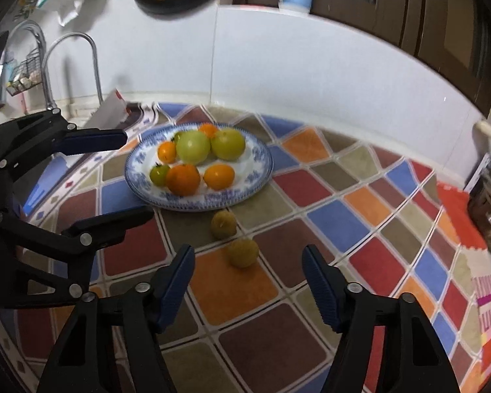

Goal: Organize fruits
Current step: 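Withdraw both grippers from the plate toward the last two brown fruits, then grasp a small brown fruit with the left gripper while the right grasps another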

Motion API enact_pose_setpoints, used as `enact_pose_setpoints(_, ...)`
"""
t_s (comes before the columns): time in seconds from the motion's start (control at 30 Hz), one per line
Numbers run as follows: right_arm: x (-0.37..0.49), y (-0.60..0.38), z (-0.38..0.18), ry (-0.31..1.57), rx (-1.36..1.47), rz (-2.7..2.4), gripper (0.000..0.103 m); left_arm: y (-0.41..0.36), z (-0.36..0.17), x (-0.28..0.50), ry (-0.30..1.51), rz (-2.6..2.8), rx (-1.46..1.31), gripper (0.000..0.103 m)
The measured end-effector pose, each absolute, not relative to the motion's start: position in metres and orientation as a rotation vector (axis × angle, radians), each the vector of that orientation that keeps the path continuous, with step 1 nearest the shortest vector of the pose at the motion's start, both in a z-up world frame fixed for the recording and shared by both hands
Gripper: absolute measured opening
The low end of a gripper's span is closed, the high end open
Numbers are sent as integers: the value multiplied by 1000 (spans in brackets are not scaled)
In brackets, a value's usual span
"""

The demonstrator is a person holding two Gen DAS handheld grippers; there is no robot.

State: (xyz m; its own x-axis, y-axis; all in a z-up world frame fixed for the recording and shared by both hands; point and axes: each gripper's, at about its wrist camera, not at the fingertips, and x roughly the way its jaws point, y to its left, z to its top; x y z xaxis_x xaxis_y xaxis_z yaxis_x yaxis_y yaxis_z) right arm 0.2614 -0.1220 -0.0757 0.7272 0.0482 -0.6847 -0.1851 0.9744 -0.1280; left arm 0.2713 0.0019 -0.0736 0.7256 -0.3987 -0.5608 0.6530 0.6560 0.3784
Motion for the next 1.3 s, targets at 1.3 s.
enact_pose_setpoints(1.3, 295, -168, -109, 863, -19, 109, 30, -54, -114, 313, 635, -766, 602, 28)
